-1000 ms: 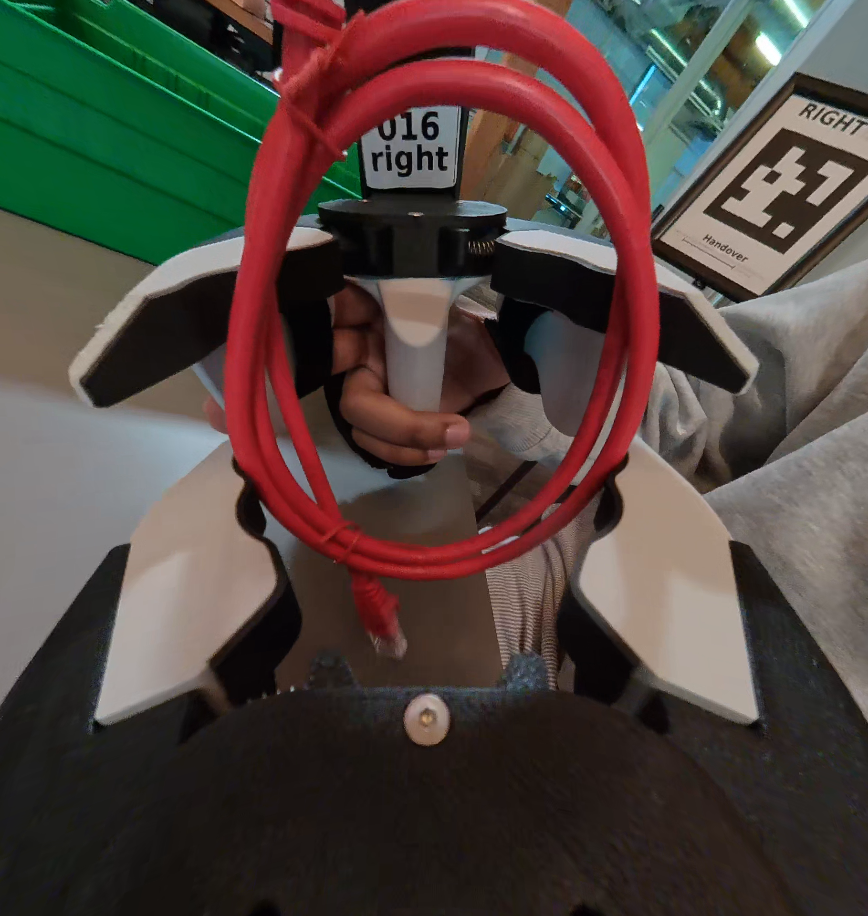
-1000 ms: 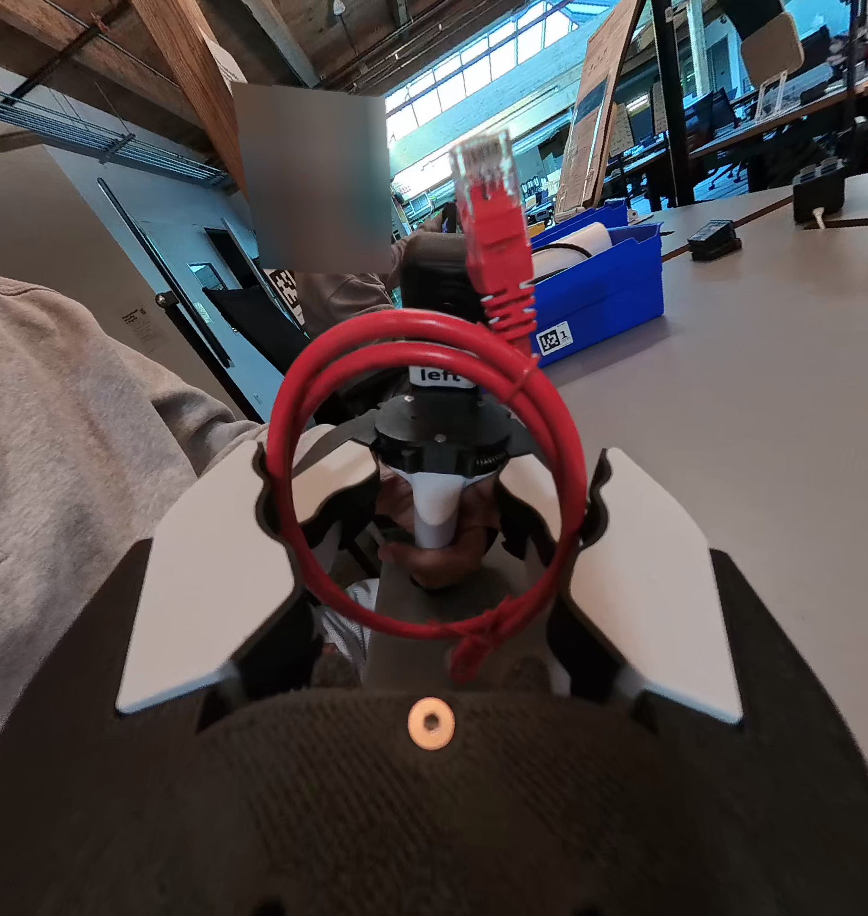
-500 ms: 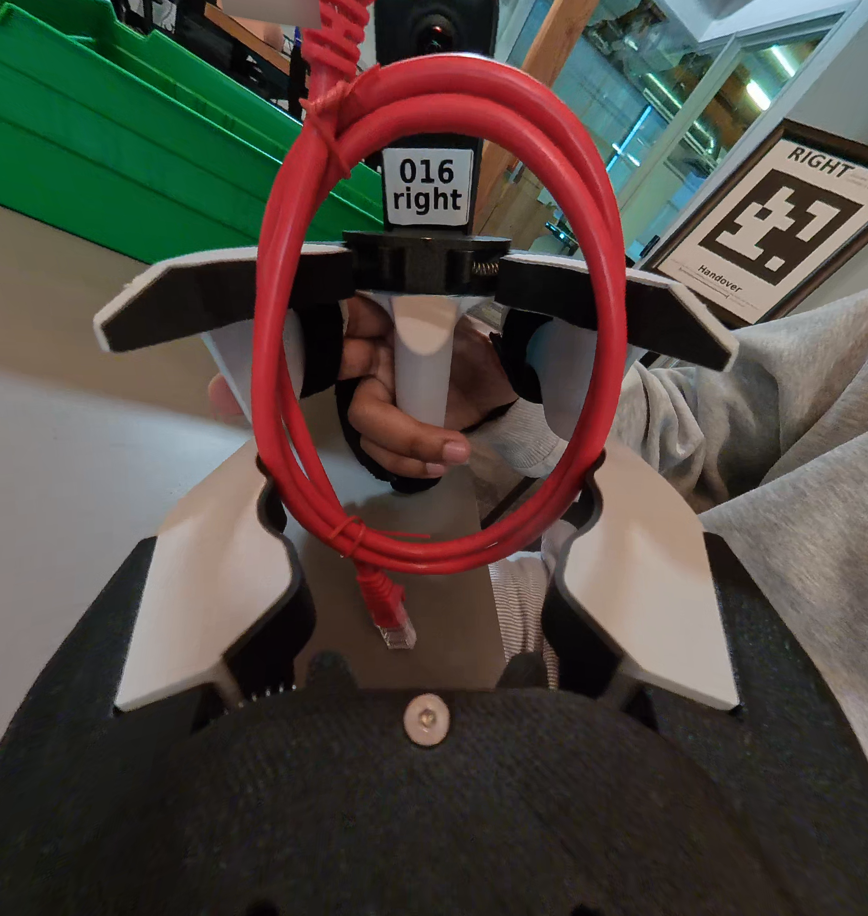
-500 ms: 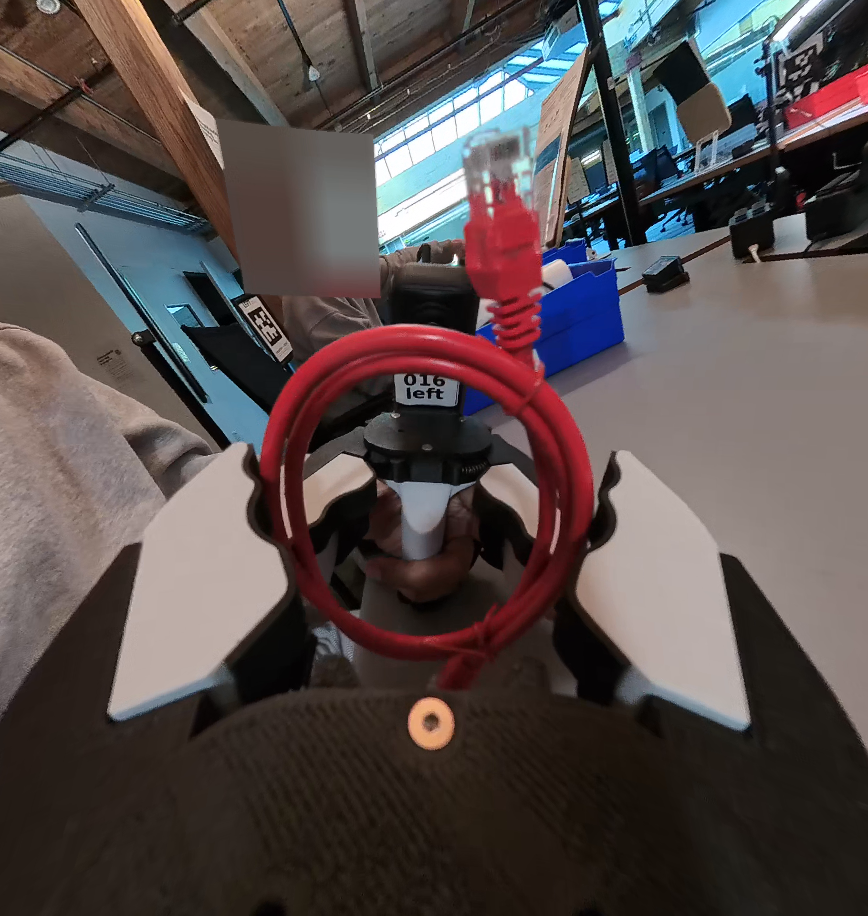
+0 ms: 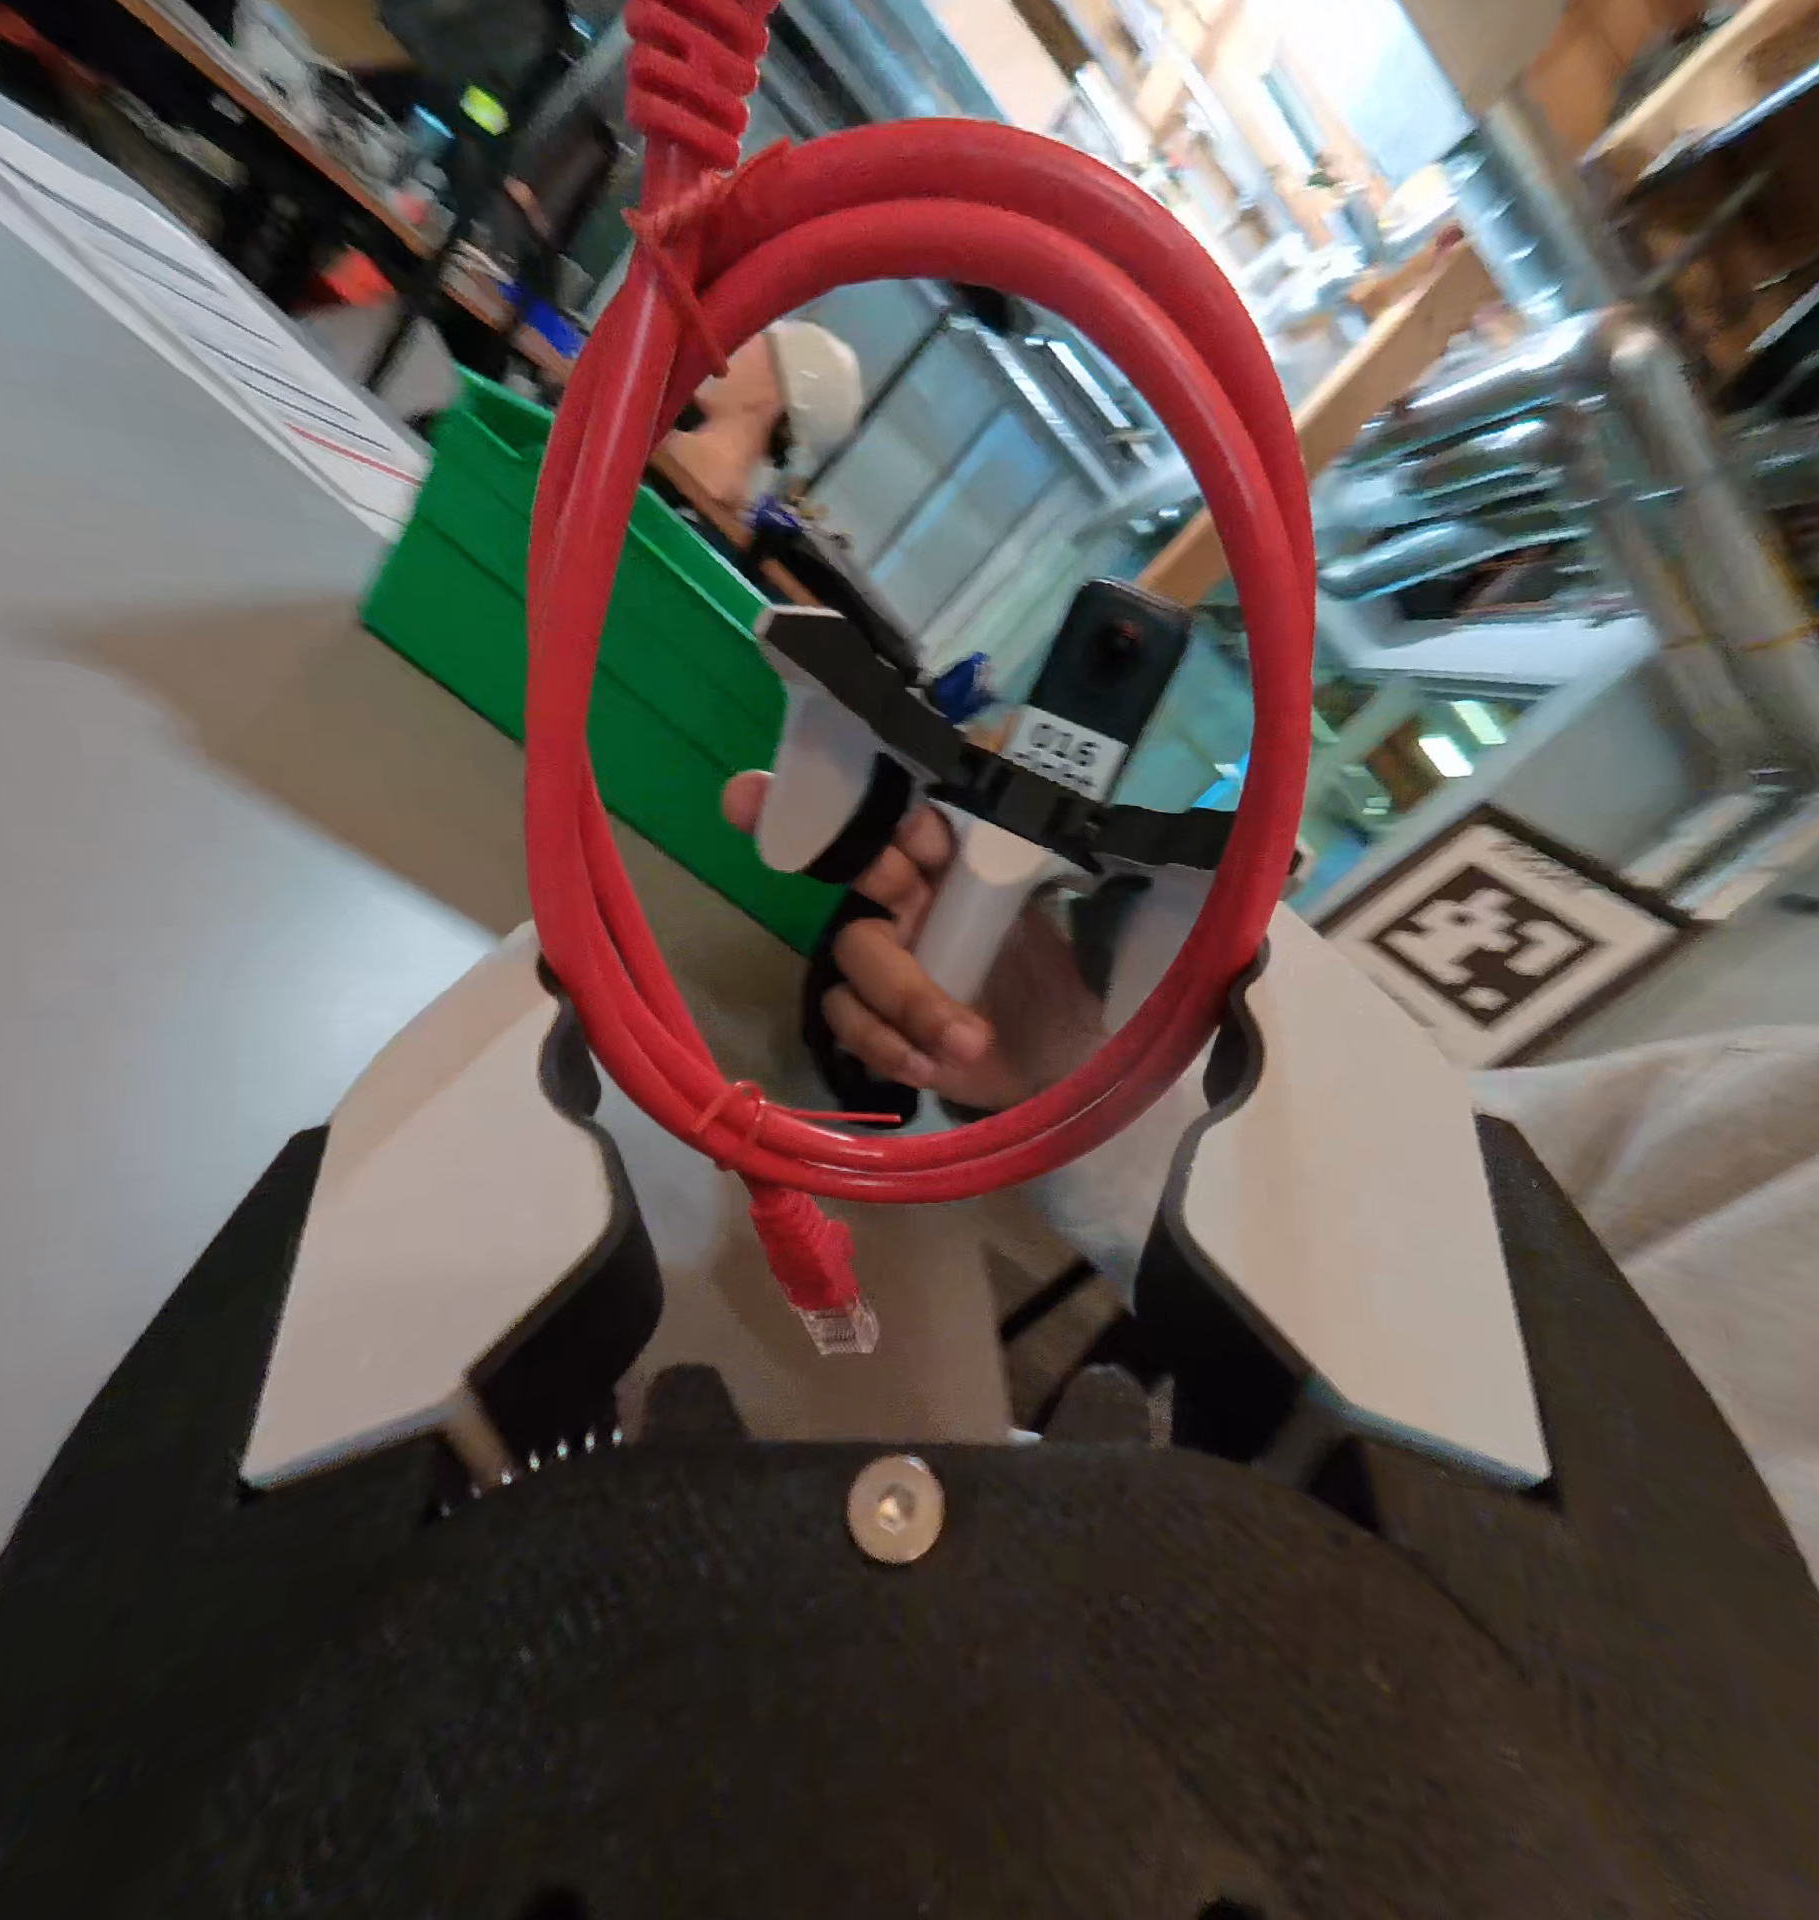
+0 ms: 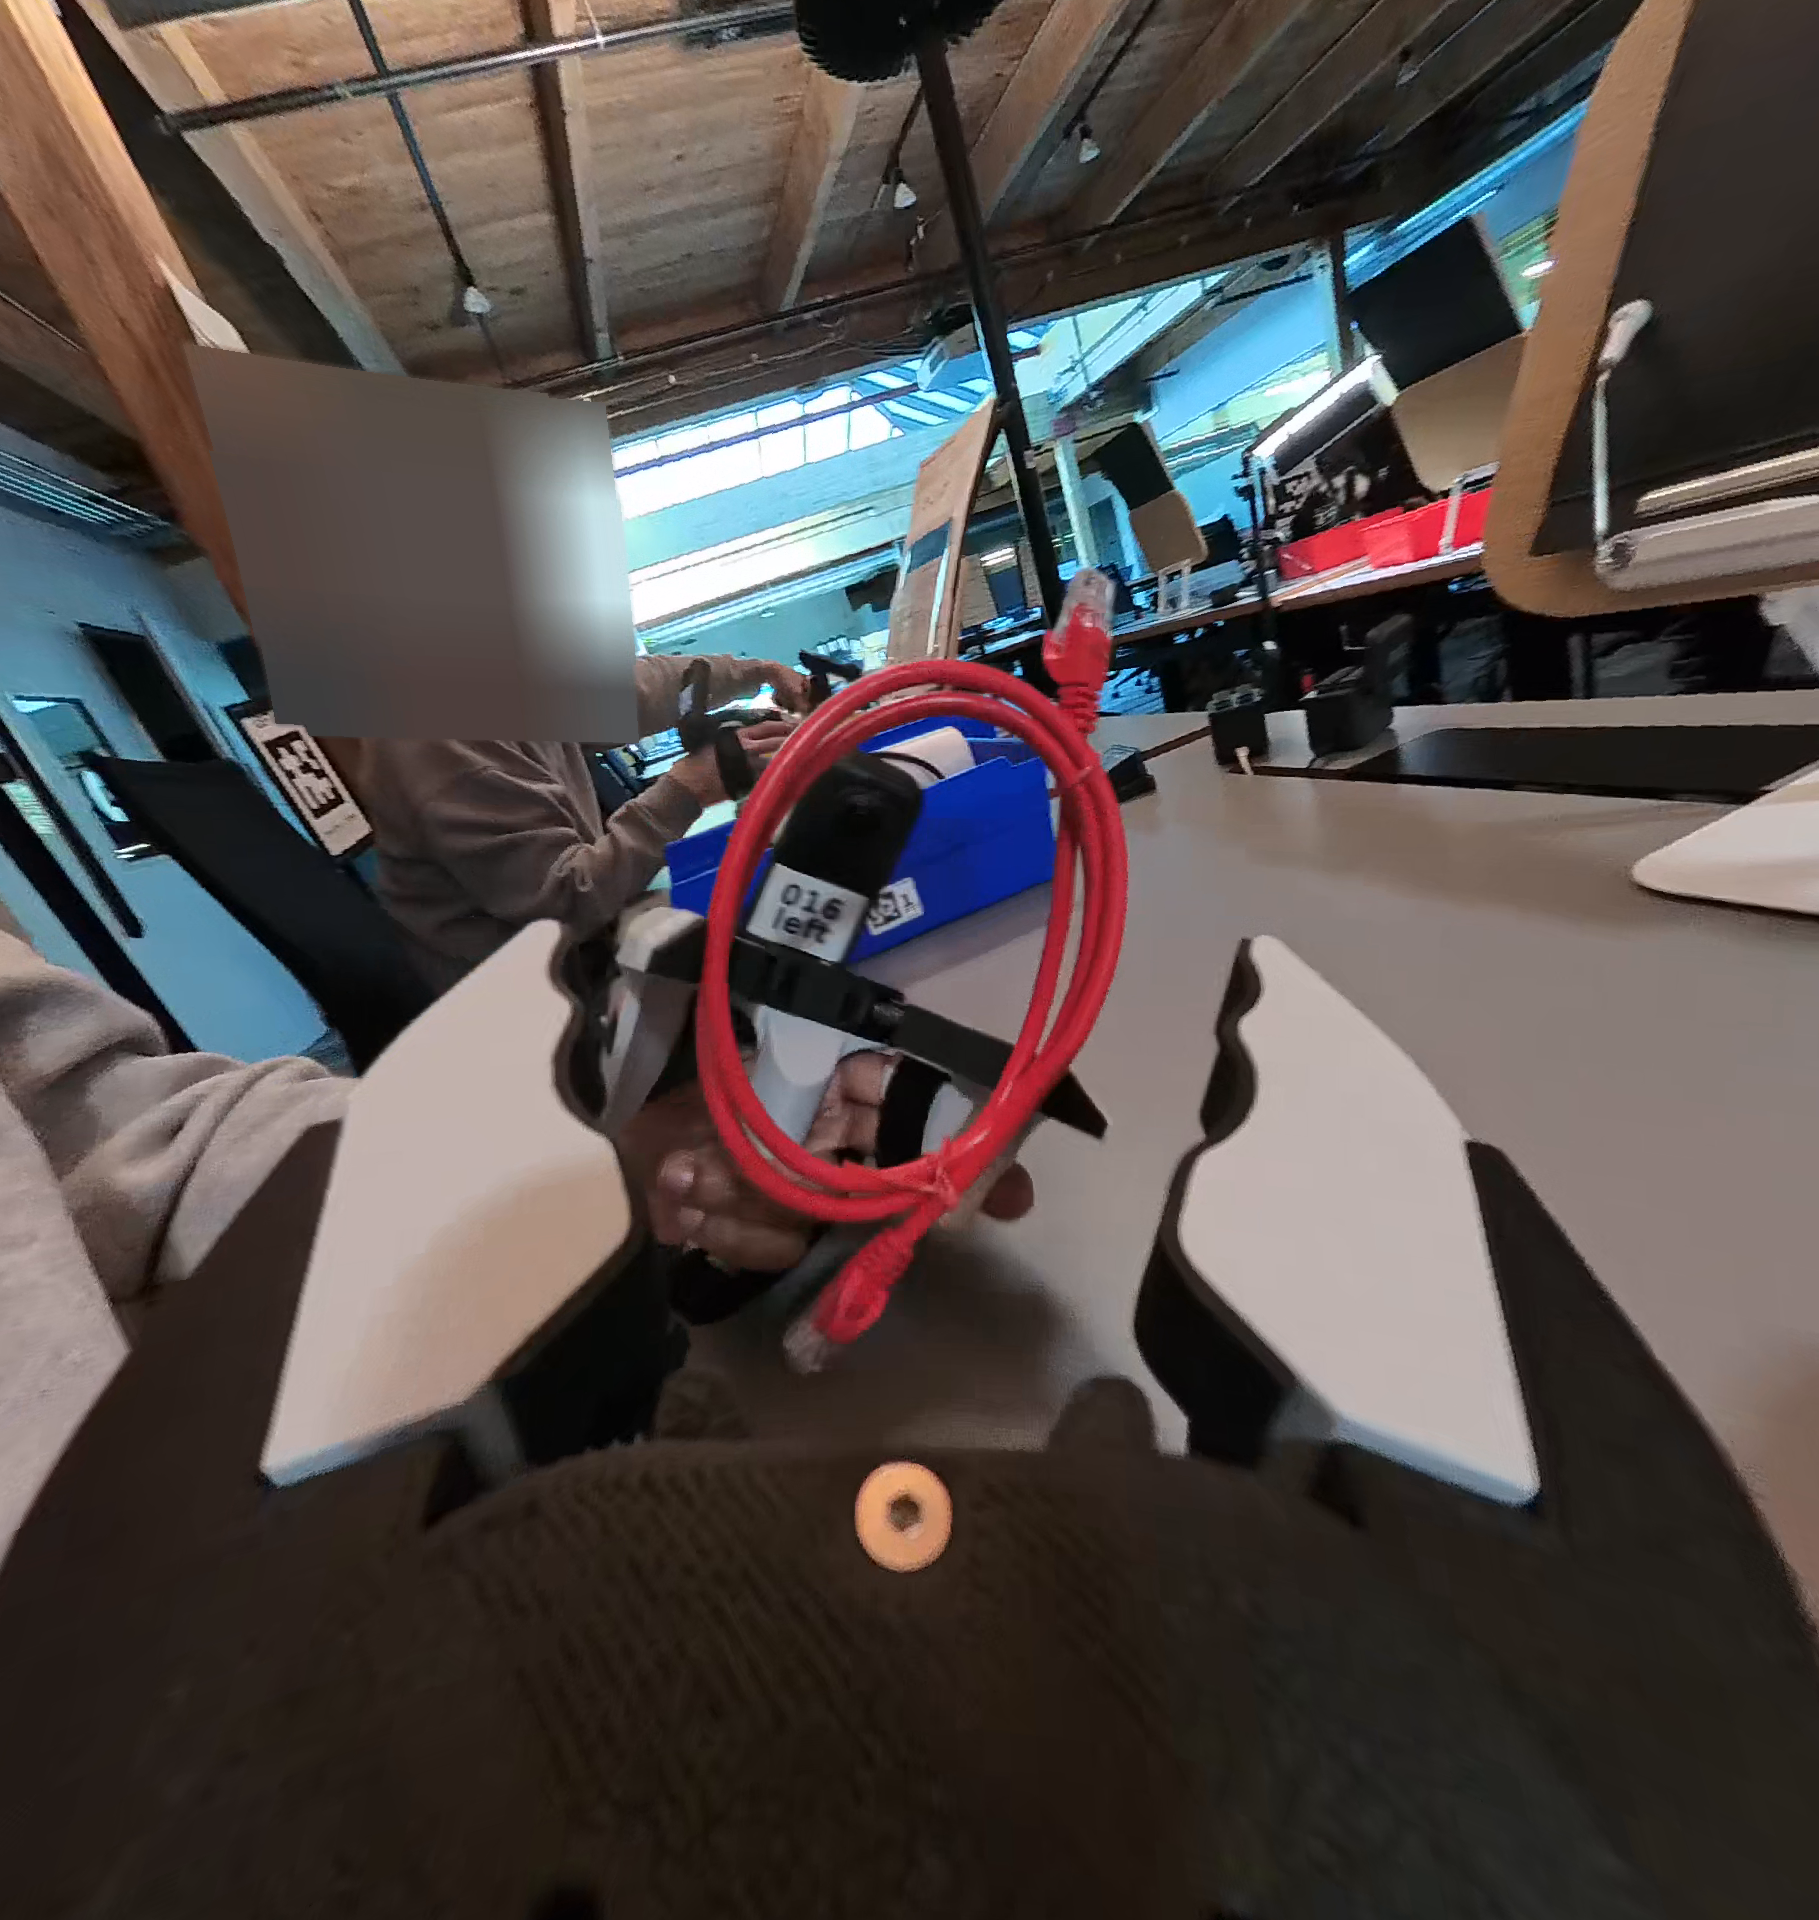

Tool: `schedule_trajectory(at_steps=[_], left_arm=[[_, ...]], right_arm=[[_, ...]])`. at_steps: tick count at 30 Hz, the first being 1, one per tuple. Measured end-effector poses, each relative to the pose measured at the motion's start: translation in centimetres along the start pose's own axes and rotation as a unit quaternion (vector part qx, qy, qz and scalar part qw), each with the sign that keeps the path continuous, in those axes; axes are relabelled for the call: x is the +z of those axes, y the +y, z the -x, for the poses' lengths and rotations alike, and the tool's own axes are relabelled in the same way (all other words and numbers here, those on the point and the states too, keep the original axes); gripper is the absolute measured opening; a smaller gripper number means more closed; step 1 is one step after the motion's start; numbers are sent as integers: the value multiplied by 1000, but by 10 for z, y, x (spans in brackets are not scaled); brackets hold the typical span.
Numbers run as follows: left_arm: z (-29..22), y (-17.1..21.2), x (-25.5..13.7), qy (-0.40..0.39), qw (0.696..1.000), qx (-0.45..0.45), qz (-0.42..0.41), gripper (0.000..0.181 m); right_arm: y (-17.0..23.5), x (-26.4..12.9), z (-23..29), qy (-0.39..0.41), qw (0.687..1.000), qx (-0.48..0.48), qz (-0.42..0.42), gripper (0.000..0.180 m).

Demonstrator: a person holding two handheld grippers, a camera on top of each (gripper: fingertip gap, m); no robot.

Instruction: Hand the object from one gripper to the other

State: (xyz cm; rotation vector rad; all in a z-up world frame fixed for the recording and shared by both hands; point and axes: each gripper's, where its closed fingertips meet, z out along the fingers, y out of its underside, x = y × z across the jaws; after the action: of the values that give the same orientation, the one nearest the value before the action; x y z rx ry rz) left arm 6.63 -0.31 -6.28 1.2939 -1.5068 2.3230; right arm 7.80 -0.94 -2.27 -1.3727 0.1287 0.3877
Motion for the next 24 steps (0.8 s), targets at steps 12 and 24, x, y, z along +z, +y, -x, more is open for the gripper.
schedule_trajectory(at_steps=[12,24], left_arm=[[43,-35,-38,-296,925,235,-33,119],[54,-26,-39,-430,718,530,136,118]], right_arm=[[-10,-7,-3,69,993,-99,3,80],[-11,-9,-4,88,994,-55,21,64]])
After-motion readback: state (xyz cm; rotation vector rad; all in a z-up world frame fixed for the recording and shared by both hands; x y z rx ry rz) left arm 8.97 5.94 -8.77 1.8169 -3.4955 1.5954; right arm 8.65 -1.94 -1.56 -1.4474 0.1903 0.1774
